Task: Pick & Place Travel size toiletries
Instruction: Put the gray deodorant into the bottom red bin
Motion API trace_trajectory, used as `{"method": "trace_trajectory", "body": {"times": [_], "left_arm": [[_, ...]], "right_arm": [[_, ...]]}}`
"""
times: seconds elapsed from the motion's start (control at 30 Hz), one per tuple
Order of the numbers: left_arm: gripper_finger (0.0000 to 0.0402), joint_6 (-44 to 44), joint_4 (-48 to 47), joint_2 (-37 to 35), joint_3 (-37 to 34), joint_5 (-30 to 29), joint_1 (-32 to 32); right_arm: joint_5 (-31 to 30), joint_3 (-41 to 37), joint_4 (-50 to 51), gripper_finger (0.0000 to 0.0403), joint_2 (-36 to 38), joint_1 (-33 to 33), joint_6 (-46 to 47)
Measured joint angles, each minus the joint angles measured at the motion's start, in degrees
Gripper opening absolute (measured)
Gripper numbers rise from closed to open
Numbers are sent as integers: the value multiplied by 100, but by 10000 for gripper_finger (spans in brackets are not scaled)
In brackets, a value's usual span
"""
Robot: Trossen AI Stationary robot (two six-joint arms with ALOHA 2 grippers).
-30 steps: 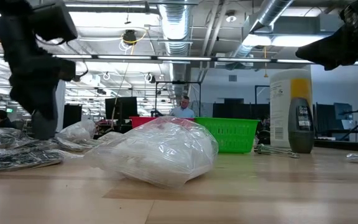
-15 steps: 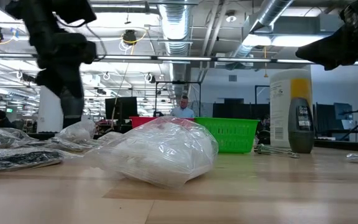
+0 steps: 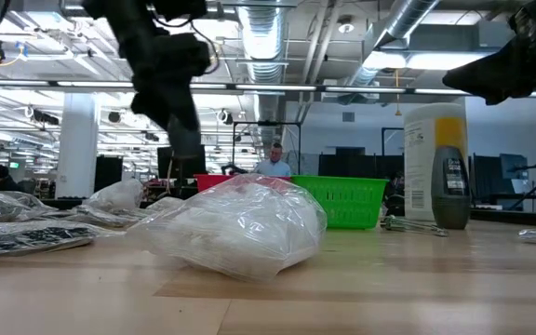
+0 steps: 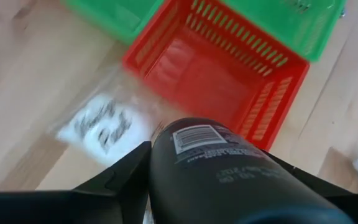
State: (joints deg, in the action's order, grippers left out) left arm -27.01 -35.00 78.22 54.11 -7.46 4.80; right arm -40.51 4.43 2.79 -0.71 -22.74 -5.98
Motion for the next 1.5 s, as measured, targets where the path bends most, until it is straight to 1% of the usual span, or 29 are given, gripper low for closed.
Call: {"method": "trace_trajectory", "body": {"times": [0.13,0.27,0.43,0.73,1.5], "left_arm": [[205,212,195,480,332,11,0],[207,469,449,807,640,33,0],[205,580,816,1196,793,32,-2],[207,735,1037,1841,995,33,11],[215,914,1298,2009,990,26,42]], "right_arm": [[-1,0,-12,115,0,0,2],[1,0,-18,115,1,0,1],[-1,0,-20,115,1,0,0],[0,0,-20,115,2,0,0],[-1,-2,-5,115,2,0,1]]}}
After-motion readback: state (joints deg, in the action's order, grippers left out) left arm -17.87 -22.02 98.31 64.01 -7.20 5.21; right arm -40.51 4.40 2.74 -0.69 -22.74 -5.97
